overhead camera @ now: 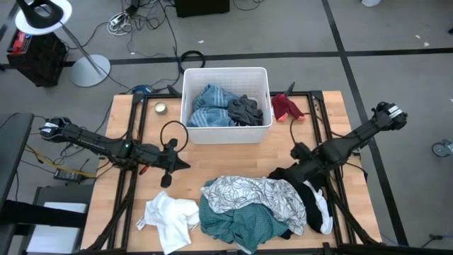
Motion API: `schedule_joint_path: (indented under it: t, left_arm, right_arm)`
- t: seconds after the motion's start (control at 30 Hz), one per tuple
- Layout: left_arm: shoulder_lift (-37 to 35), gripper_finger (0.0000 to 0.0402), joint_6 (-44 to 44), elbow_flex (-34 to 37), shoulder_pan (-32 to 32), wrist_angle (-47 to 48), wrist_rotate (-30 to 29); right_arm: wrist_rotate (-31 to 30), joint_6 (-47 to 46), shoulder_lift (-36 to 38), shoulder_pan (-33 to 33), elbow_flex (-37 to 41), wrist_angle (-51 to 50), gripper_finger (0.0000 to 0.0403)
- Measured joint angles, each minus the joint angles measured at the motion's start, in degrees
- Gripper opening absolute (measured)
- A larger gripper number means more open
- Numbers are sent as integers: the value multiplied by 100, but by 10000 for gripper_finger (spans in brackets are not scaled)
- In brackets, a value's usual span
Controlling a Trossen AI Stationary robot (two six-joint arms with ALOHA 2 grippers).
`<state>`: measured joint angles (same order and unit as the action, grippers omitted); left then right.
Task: Sort clothes
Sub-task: Put the black boxer into the white laundry organizer
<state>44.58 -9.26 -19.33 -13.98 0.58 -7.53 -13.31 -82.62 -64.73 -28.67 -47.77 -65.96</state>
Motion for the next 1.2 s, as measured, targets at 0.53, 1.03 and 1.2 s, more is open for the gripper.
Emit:
schedule_joint_path:
  t: [0.53,1.03,1.2]
  left_arm:
    - [0,4,-4,0,1,9,35]
    - [0,4,-2,0,1,13,-7]
    - [0,4,-2,0,0,12,-4]
  right_arm:
    - [710,407,-137,356,1307,1848,143]
    - [620,535,-491,418,1326,1994,5]
    - [553,335,-387,418,1326,2191,5]
